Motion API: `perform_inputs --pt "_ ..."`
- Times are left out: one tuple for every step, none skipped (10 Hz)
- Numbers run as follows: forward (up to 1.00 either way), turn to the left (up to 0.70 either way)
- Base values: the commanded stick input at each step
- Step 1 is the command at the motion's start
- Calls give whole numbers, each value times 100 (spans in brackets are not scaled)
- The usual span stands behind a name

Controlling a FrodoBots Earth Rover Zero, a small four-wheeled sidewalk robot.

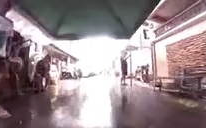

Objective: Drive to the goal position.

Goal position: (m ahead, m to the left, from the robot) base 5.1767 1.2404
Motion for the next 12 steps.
perform_inputs --pt "99 0" --pt "99 0" --pt "99 0" --pt "99 -16" --pt "99 -30" --pt "99 0" --pt "99 0" --pt "99 0" --pt "99 8" --pt "99 33" --pt "99 40" --pt "99 7"
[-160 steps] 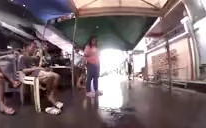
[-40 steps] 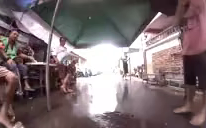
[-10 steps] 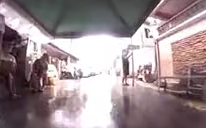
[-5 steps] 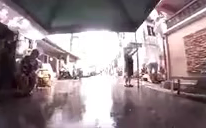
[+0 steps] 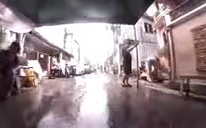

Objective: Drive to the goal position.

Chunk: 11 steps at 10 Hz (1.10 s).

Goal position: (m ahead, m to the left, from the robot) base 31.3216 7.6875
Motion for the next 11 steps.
perform_inputs --pt "99 0" --pt "99 0" --pt "99 0" --pt "99 0" --pt "99 7" --pt "99 40" --pt "99 36" --pt "99 0" --pt "99 0" --pt "99 0" --pt "99 0"
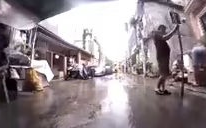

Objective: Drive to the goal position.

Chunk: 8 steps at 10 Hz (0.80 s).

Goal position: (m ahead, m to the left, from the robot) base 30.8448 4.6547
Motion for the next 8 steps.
perform_inputs --pt "99 0" --pt "99 0" --pt "99 0" --pt "99 0" --pt "99 0" --pt "99 0" --pt "99 0" --pt "99 0"
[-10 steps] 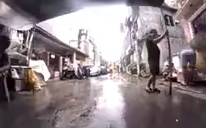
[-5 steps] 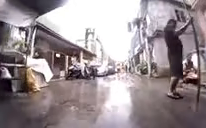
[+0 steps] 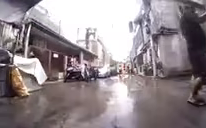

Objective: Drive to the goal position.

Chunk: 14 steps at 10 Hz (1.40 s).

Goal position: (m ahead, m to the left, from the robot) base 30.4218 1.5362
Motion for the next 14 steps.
perform_inputs --pt "99 0" --pt "99 0" --pt "99 0" --pt "99 0" --pt "99 0" --pt "99 0" --pt "99 0" --pt "99 0" --pt "99 0" --pt "99 0" --pt "99 0" --pt "99 0" --pt "99 0" --pt "99 0"
